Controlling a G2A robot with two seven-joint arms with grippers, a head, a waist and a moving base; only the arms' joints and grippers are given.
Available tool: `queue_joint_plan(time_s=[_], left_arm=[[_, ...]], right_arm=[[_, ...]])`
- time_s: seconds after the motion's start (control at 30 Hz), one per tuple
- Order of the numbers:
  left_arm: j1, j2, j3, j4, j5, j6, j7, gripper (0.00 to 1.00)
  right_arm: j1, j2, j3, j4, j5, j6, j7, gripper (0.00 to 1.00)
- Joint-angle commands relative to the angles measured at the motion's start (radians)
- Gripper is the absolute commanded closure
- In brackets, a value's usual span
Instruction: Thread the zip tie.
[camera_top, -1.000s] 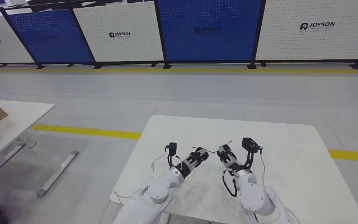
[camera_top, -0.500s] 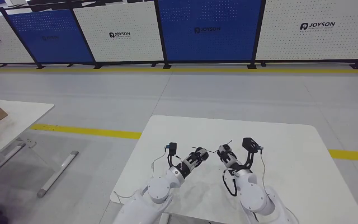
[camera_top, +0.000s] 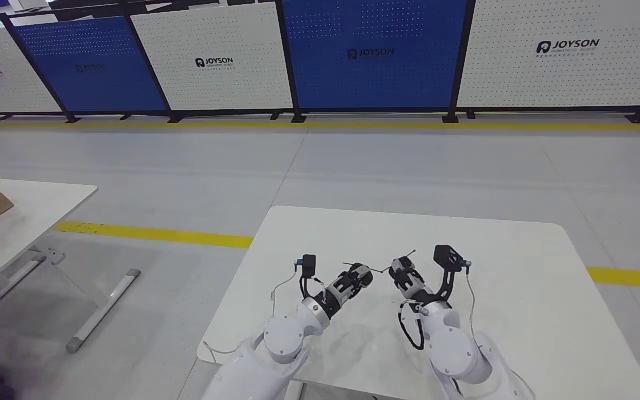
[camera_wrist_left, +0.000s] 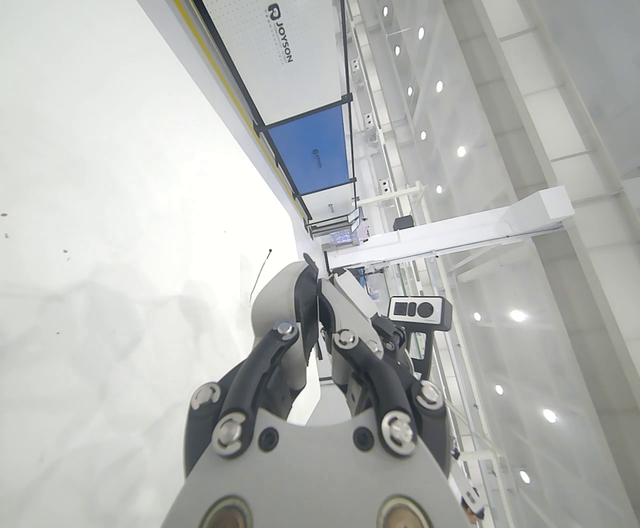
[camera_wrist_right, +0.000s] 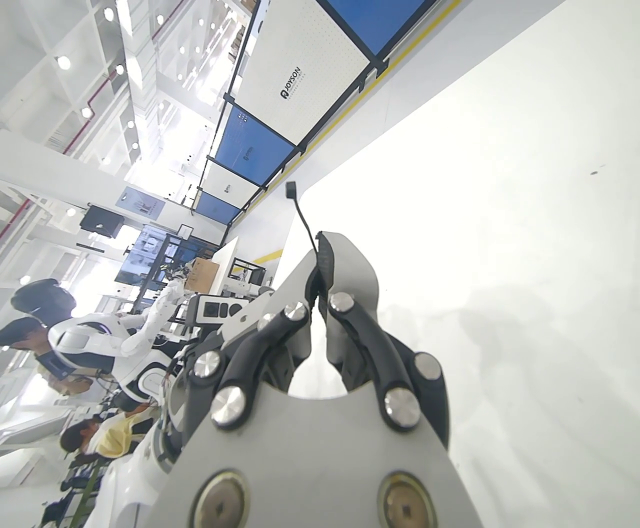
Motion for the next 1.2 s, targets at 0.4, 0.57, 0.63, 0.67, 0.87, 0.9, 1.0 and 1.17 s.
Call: queue_joint_plan(time_s=[0.4, 0.57, 0.63, 0.67, 0.87, 0.9, 1.0, 1.17], left_arm=[[0.0, 0.0, 0.0, 0.0, 0.0, 0.0, 0.0, 1.0], [0.0, 0.0, 0.0, 0.0, 0.0, 0.0, 0.0, 1.0], [0.0, 0.0, 0.0, 0.0, 0.0, 0.0, 0.0, 1.0], [0.0, 0.0, 0.0, 0.0, 0.0, 0.0, 0.0, 1.0], [0.0, 0.0, 0.0, 0.0, 0.0, 0.0, 0.0, 1.0], [0.0, 0.0, 0.0, 0.0, 0.0, 0.0, 0.0, 1.0], [0.0, 0.0, 0.0, 0.0, 0.0, 0.0, 0.0, 1.0], [0.0, 0.0, 0.0, 0.0, 0.0, 0.0, 0.0, 1.0]], right_arm=[[0.002, -0.005, -0.004, 0.007, -0.012, 0.002, 0.01, 1.0], [-0.001, -0.007, 0.0, 0.004, -0.013, 0.004, 0.001, 1.0], [-0.007, -0.007, 0.005, -0.003, -0.014, 0.004, -0.002, 1.0], [-0.011, -0.006, 0.008, -0.008, -0.016, 0.004, -0.004, 1.0], [-0.028, -0.004, 0.017, -0.029, -0.034, 0.009, -0.003, 1.0], [-0.03, -0.004, 0.017, -0.033, -0.036, 0.009, -0.003, 1.0], [-0.034, -0.005, 0.017, -0.038, -0.04, 0.007, -0.003, 1.0], [-0.035, -0.006, 0.015, -0.038, -0.041, 0.002, -0.002, 1.0]])
